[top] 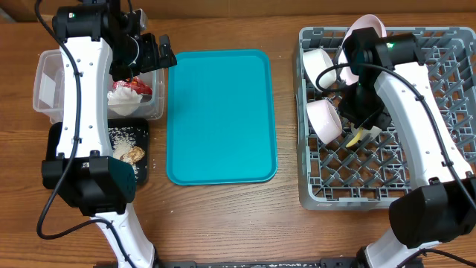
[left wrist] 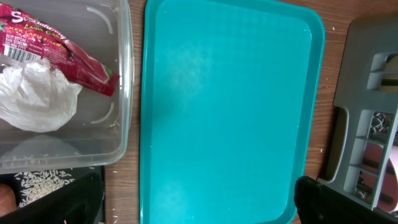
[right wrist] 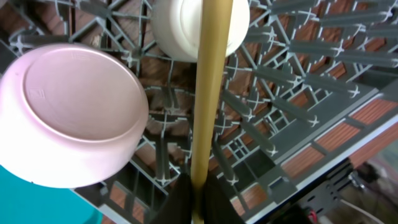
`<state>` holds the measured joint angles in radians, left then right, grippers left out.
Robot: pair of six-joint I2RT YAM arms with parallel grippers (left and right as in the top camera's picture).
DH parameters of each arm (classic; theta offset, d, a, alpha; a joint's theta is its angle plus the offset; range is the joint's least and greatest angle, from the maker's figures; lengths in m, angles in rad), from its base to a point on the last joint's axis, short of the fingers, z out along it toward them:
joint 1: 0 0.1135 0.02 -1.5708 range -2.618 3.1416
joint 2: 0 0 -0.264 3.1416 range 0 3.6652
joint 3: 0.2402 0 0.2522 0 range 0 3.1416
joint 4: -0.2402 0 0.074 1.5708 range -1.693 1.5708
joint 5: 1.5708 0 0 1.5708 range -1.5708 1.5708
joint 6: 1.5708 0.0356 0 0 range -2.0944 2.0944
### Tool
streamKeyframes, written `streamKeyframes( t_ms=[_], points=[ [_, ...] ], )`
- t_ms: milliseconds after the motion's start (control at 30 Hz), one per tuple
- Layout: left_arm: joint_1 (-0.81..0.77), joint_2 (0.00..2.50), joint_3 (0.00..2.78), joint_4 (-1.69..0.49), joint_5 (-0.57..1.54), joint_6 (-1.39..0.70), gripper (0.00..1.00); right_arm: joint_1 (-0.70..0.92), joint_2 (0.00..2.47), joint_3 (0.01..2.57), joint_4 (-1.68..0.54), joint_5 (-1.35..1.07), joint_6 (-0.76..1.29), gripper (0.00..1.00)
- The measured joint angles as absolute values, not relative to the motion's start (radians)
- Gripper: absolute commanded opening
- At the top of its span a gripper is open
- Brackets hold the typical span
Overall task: Sort waste into correct bins and load items into the dishwasher
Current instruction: 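Carry the yellow spoon with right gripper and lay it in the rack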
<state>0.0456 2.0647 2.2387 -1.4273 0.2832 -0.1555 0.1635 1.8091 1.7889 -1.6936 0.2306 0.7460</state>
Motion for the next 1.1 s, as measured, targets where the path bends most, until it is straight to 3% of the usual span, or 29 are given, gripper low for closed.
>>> streamKeyframes(
  t_ms=[33, 167, 600, 667, 700, 733, 1100],
  points=[
    [0.046, 2.065, 2.239, -1.428, 0.283, -0.155, 1.00, 0.163, 1.809, 1.785, -1.692, 0.238, 0.745, 0.29],
    [0.046, 2.065, 2.239, -1.428, 0.283, -0.155, 1.00, 0.163, 1.809, 1.758, -1.694, 0.247, 0.766, 0.34],
    [0.046, 2.065, 2.239, -1.427, 0.283, -0.155, 1.00, 0.163, 1.803, 1.770, -1.695, 0.188, 0.710, 0.34],
    [0.046, 2.065, 2.239, -1.428, 0.283, -0.155, 1.00, 0.163, 1.784, 1.807, -1.694, 0.148, 0.670, 0.39],
    [0.046, 2.065, 2.239, -1.428, 0.283, -0.155, 1.00, 0.163, 1.766, 1.829, -1.693, 0.123, 0.643, 0.59],
    [0.046, 2.065, 2.239, -1.428, 0.283, -0.155, 1.00, 0.163, 1.739, 1.861, -1.692, 0.088, 0.603, 1.00],
    [0.046, 2.065, 2.239, -1.428, 0.283, -0.155, 1.00, 0.164, 1.299, 1.988, -1.696, -0.154, 0.387, 1.00]
  ],
)
